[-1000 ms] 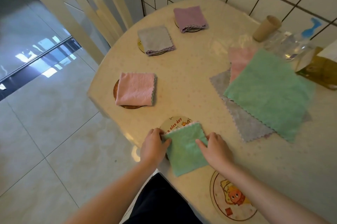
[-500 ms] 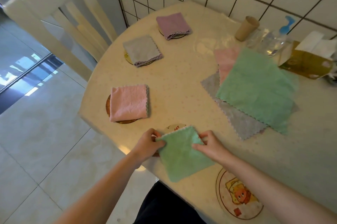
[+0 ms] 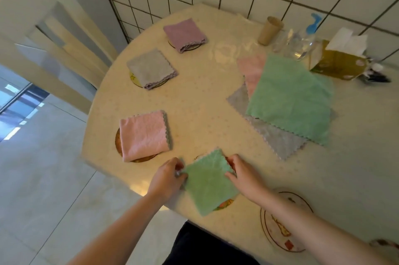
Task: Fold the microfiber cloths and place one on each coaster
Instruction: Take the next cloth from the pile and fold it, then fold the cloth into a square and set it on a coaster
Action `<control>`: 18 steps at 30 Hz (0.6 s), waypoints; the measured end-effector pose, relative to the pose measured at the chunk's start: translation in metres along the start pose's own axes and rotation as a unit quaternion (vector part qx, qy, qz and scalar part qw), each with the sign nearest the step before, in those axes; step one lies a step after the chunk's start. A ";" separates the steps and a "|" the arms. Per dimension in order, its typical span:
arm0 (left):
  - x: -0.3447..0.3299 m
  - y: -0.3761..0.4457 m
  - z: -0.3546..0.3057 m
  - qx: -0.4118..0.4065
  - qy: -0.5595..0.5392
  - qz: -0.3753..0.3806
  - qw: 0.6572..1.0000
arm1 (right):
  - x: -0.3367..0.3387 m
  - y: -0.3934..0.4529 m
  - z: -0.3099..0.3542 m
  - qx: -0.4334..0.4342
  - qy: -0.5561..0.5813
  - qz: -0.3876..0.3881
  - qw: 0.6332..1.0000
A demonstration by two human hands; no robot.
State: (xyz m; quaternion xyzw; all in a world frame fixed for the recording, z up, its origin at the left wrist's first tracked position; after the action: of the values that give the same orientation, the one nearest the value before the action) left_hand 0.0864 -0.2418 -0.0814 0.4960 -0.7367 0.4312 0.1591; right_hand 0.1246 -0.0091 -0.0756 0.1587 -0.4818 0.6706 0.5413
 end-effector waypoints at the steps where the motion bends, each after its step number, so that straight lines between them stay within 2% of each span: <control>1: 0.001 0.003 -0.001 0.010 0.002 0.015 1.000 | 0.001 0.000 -0.002 -0.005 -0.011 -0.002 1.000; 4: 0.006 0.010 -0.012 0.027 0.053 0.068 0.996 | 0.010 -0.002 -0.013 -0.027 -0.031 -0.013 0.999; 6: 0.008 0.014 -0.022 0.015 0.149 0.080 0.985 | 0.021 -0.003 -0.024 -0.031 -0.037 -0.021 0.999; 8: 0.013 0.016 -0.039 -0.021 0.254 0.066 0.965 | 0.035 -0.003 -0.037 -0.036 -0.042 -0.027 0.998; 10: 0.013 0.020 -0.062 -0.068 0.314 0.037 0.946 | 0.052 -0.003 -0.054 -0.045 -0.049 -0.039 0.997; 18: -0.032 0.068 -0.160 -0.210 0.328 0.013 0.921 | 0.133 0.018 -0.143 -0.084 -0.124 -0.125 0.981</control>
State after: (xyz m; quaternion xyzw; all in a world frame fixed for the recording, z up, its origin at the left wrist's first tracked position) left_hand 0.0111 -0.0865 -0.0424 0.2725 -0.7236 0.4070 0.4864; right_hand 0.1044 0.1847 -0.0556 0.2544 -0.5760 0.5297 0.5682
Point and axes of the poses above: each hand's wrist, its own y-axis towards the middle knuckle, its own x-axis out of the back of the hand, z = x × y, the point moved 1 cm from there along y, towards the middle knuckle, and after that the axes turned 1 degree about -y, right-handed, at the moved point
